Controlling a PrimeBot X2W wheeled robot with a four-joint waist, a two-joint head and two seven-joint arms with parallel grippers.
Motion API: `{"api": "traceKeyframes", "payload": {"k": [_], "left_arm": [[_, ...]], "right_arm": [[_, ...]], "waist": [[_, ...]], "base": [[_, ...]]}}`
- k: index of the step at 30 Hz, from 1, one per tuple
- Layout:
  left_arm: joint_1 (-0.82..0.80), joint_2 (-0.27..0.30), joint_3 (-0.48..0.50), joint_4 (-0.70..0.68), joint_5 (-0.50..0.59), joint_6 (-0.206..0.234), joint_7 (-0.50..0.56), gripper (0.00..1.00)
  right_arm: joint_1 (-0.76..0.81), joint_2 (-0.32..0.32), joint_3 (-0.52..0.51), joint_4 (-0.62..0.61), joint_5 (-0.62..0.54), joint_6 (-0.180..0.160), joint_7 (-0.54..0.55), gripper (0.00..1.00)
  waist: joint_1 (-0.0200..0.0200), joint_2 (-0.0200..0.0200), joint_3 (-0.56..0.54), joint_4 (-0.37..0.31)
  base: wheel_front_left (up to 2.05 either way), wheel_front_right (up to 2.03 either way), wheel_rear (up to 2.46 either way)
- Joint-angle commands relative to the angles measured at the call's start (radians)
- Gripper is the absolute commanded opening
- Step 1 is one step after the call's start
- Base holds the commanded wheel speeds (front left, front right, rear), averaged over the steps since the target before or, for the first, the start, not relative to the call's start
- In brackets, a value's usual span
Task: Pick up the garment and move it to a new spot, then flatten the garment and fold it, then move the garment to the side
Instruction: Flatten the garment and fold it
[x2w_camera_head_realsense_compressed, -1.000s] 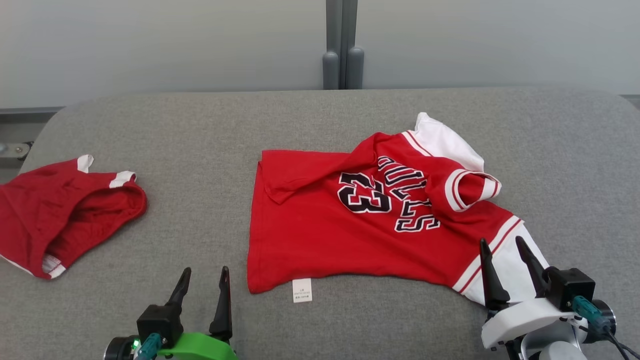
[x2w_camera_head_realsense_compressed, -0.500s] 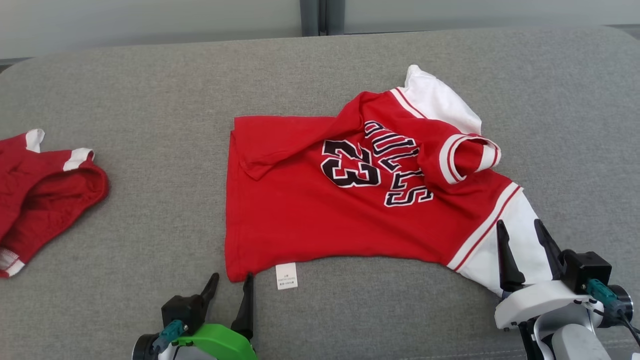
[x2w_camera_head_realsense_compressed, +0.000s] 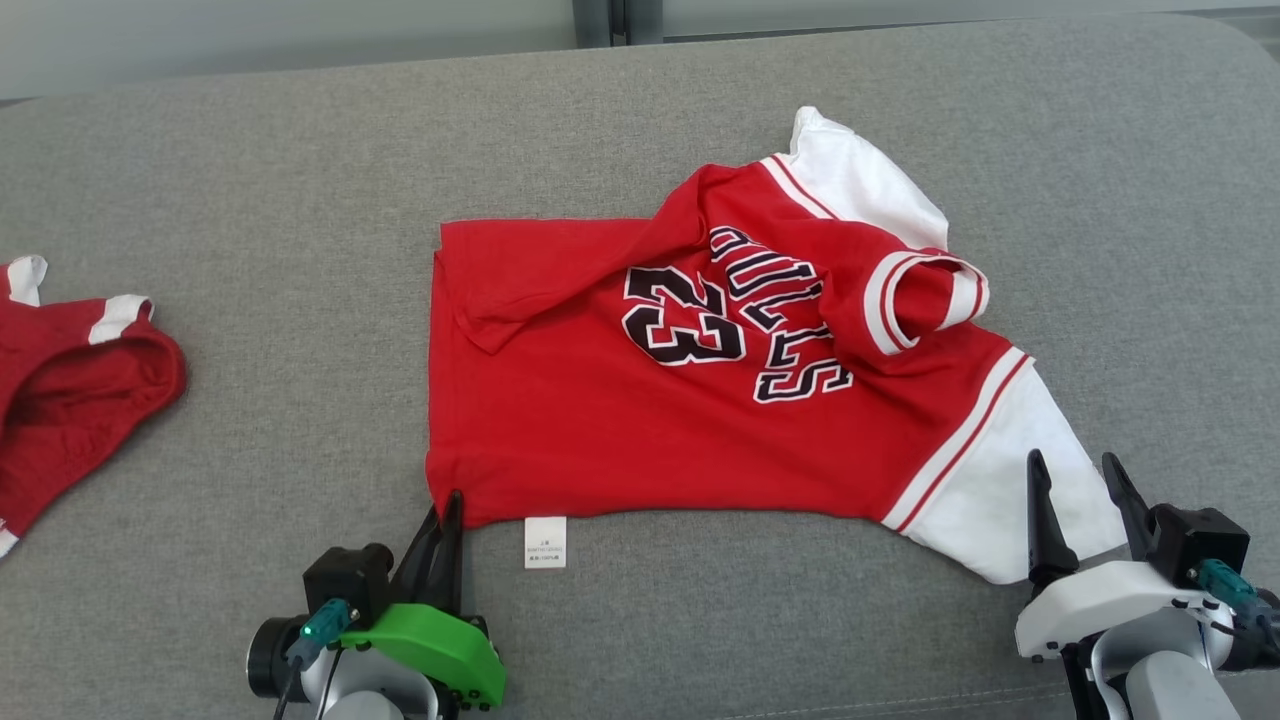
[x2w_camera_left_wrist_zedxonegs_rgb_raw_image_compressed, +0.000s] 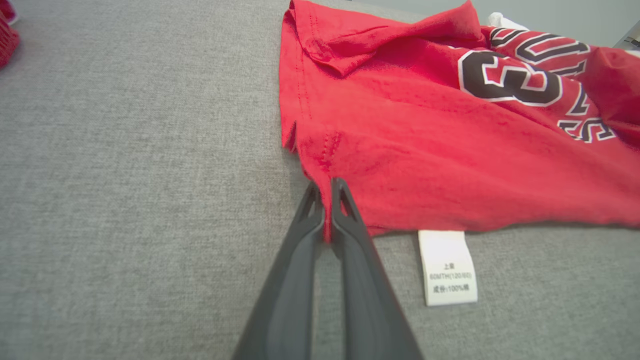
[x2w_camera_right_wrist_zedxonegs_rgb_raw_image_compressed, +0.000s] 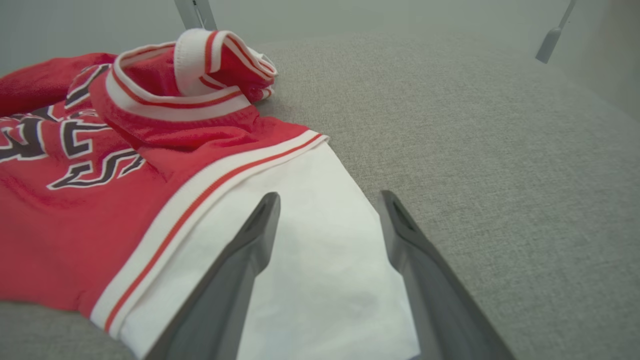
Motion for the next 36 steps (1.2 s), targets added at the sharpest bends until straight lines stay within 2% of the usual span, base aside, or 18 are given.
{"api": "traceKeyframes", "payload": {"k": [1,10,18,19,20,21,22,28,36], "left_arm": [[0.007,0.005,0.012,-0.014,0.008,0.008,0.001,0.00],[0.047,0.006,0.091,-0.047,0.067,0.004,0.001,0.00],[0.045,0.006,0.081,-0.044,0.062,-0.003,0.001,0.00],[0.047,0.005,0.079,-0.042,0.061,-0.004,0.001,0.00],[0.050,0.005,0.076,-0.041,0.060,-0.004,0.001,0.00],[0.053,0.005,0.074,-0.040,0.059,-0.004,0.001,0.00],[0.056,0.005,0.070,-0.039,0.057,-0.004,0.001,0.00],[0.073,0.006,0.071,-0.054,0.056,-0.006,0.001,0.00],[-0.020,0.011,0.104,-0.137,0.102,-0.039,0.000,0.00]], "right_arm": [[-0.001,-0.003,-0.009,0.014,0.006,-0.002,0.000,1.00],[0.005,-0.004,-0.061,0.123,-0.012,-0.002,0.000,1.00],[0.022,-0.001,-0.037,0.229,-0.006,-0.001,0.005,1.00],[0.029,0.000,-0.032,0.247,0.000,-0.001,0.006,0.90],[0.035,0.002,-0.024,0.264,0.004,-0.001,0.008,0.43],[0.039,0.004,-0.014,0.281,0.010,-0.001,0.009,0.07],[0.041,0.006,0.001,0.312,0.026,-0.001,0.012,0.00],[0.032,-0.007,0.008,0.260,0.072,-0.002,0.002,0.00],[-0.072,-0.034,0.057,0.002,0.150,-0.002,0.000,0.00]], "waist": [[0.0000,0.0000,-0.003,0.003],[0.0000,0.0000,0.000,0.025],[0.0000,0.0000,-0.006,0.037],[0.0000,0.0000,-0.011,0.037],[0.0000,0.0000,-0.017,0.036],[0.0000,0.0000,-0.024,0.036],[0.0000,0.0000,-0.042,0.035],[0.0000,0.0000,-0.111,0.037],[0.0000,0.0000,-0.139,0.048]], "base": [[0.00,0.00,0.00],[0.00,0.00,0.00],[0.00,0.00,0.00],[0.00,0.00,0.00],[0.00,0.00,0.00],[0.00,0.00,0.00],[0.00,0.00,0.00],[0.00,0.00,0.00],[0.00,0.00,0.00]]}}
